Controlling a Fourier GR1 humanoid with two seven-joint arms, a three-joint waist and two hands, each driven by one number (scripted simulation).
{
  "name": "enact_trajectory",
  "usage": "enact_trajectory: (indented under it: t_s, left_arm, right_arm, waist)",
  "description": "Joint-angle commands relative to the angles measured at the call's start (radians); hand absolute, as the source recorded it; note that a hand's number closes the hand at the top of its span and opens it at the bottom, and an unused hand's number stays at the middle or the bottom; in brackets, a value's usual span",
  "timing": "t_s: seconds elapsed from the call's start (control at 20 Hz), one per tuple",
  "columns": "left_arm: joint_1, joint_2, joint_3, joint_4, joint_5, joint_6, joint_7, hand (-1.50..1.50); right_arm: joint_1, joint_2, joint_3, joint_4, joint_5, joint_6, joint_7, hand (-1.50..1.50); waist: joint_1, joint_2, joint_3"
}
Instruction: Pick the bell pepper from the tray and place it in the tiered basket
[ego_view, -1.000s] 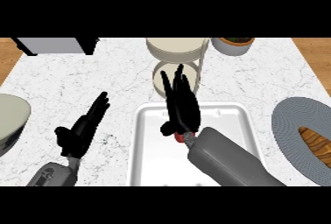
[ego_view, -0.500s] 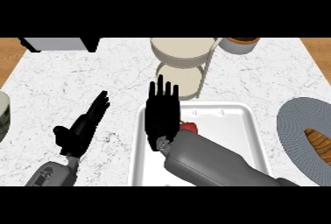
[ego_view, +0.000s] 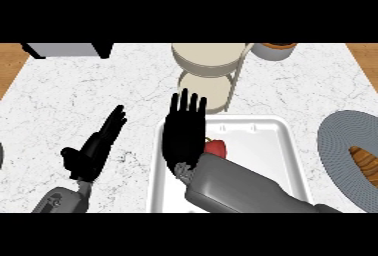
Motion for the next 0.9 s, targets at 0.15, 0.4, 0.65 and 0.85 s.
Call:
enact_trajectory:
  t_s: [0.15, 0.4, 0.65, 0.85]
  left_arm:
    - [0.003, 0.026, 0.016, -0.014, 0.007, -0.032, 0.006, 0.00]
    - [0.029, -0.022, -0.004, -0.028, -0.030, 0.016, -0.018, 0.00]
    - [-0.004, -0.026, 0.013, 0.012, -0.024, -0.012, -0.004, 0.00]
    - [0.057, 0.000, 0.016, -0.030, -0.016, -0.029, -0.006, 0.00]
  right_arm:
    - [0.069, 0.026, -0.036, 0.060, 0.047, 0.082, 0.247, -1.50]
    - [0.117, 0.026, -0.047, 0.012, 0.062, 0.089, 0.247, -1.50]
    - [0.156, 0.026, -0.053, 0.006, 0.125, 0.077, 0.247, -1.50]
    - [0.234, 0.017, -0.107, -0.019, 0.177, 0.088, 0.238, -1.50]
  waist:
    - [0.001, 0.006, 0.001]
    - [0.010, 0.007, 0.001]
    - [0.007, 0.013, 0.001]
    - [0.002, 0.010, 0.002]
